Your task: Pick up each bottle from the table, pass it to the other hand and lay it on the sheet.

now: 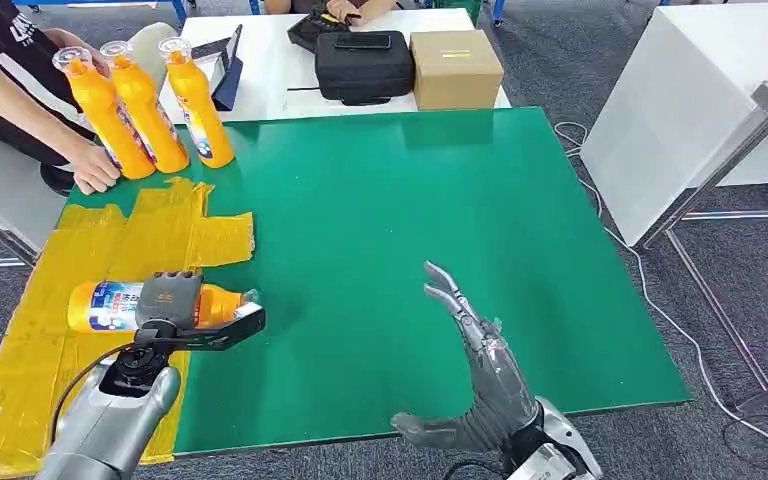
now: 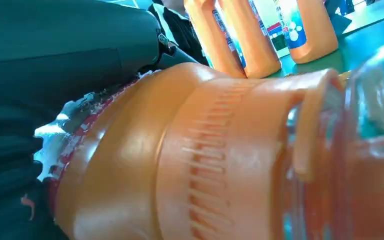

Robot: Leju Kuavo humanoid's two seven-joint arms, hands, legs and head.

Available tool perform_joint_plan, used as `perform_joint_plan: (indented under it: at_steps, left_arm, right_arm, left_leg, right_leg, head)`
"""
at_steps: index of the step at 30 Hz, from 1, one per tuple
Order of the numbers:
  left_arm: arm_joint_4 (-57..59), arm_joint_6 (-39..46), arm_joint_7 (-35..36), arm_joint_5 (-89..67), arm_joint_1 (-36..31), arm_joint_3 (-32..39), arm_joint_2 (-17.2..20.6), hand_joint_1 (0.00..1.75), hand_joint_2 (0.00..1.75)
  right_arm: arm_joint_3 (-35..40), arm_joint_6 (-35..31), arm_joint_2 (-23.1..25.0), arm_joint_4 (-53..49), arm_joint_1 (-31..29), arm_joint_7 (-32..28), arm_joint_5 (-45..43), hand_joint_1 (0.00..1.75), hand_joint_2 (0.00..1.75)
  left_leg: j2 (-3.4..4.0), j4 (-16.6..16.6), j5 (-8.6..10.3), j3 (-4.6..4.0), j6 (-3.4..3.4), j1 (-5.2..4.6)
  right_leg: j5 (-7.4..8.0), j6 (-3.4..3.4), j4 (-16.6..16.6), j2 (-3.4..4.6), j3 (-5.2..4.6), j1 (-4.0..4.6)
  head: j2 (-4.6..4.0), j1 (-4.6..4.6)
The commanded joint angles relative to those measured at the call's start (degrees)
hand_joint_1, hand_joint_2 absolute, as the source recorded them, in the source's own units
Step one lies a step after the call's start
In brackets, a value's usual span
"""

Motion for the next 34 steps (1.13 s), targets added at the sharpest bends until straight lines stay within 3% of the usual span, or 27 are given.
perform_joint_plan:
  at_steps: [1, 2, 5, 9, 22, 27, 31, 34]
  left_arm:
    - [9.86, 1.91, -1.57, 1.72, -5.37, -0.77, -1.13, 1.50, 1.75]
    - [10.26, 1.96, -1.67, 1.97, -5.49, -0.88, -1.38, 0.03, 1.75]
    - [11.59, 2.04, -2.05, 3.22, -5.70, -1.31, -1.99, 0.00, 1.75]
    - [11.73, 2.08, -2.79, 7.76, -4.03, -0.49, -1.74, 0.00, 1.75]
    - [7.50, 2.63, -1.28, 9.16, 1.83, 0.79, 3.20, 0.00, 1.75]
    - [3.99, 7.73, 0.41, 6.22, 3.71, -0.10, 5.68, 0.00, 1.75]
    - [-6.89, 9.96, 1.51, 4.50, 9.06, 1.65, 7.97, 0.00, 1.75]
    - [-24.71, 16.67, 0.22, 0.20, 15.01, 2.56, 8.53, 0.00, 1.75]
  right_arm:
    - [1.38, -3.21, -1.97, 1.47, -1.23, 0.18, -0.78, 0.00, 1.75]
    - [1.61, -3.41, -2.04, 1.64, -1.39, 0.34, -0.89, 0.00, 1.75]
    - [2.62, -4.08, -2.60, 1.78, -1.93, 0.87, -1.64, 0.00, 1.75]
    - [3.44, -2.51, -5.54, 5.40, -4.41, 2.22, -9.95, 0.00, 1.75]
    - [7.22, -3.79, -7.05, 10.38, -7.99, 1.69, -14.94, 0.00, 1.75]
    - [7.03, -3.01, -6.73, 10.53, -7.51, 2.01, -16.83, 0.00, 1.75]
    - [6.40, -2.27, -6.02, 10.64, -7.40, 2.31, -17.52, 0.00, 1.75]
    - [5.61, -5.44, -7.24, 8.76, -5.57, 1.69, -16.50, 0.00, 1.75]
  left_leg:
    - [-0.17, 0.00, -0.03, 0.08, -0.13, 0.05]
    - [-0.15, -0.01, -0.01, 0.06, -0.10, 0.03]
    - [-0.14, -0.01, -0.01, 0.05, -0.08, 0.03]
    - [-0.06, -0.04, -0.03, 0.15, -0.12, 0.03]
    - [0.15, -0.12, -0.04, 0.27, -0.09, 0.02]
    - [0.20, -0.18, -0.05, 0.40, -0.17, 0.03]
    - [0.24, -0.14, -0.07, 0.39, -0.20, 0.06]
    - [0.18, -0.10, -0.11, 0.35, -0.20, 0.08]
  right_leg:
    - [-0.03, -0.04, -0.04, 0.03, 0.12, 0.03]
    - [-0.02, -0.03, -0.03, 0.01, 0.10, 0.02]
    - [-0.01, -0.02, -0.04, 0.00, 0.09, 0.02]
    - [0.00, -0.03, -0.08, 0.15, 0.16, 0.01]
    - [0.04, -0.03, -0.09, 0.29, 0.28, 0.02]
    - [0.05, -0.07, -0.10, 0.46, 0.36, 0.03]
    - [0.04, -0.09, -0.05, 0.50, 0.31, 0.06]
    - [0.00, -0.10, 0.00, 0.48, 0.29, 0.07]
  head:
    - [0.00, 0.00]
    - [0.00, 0.00]
    - [0.00, 0.00]
    - [0.00, 0.00]
    - [0.00, 0.00]
    - [0.00, 0.00]
    - [0.00, 0.00]
    - [0.02, -0.02]
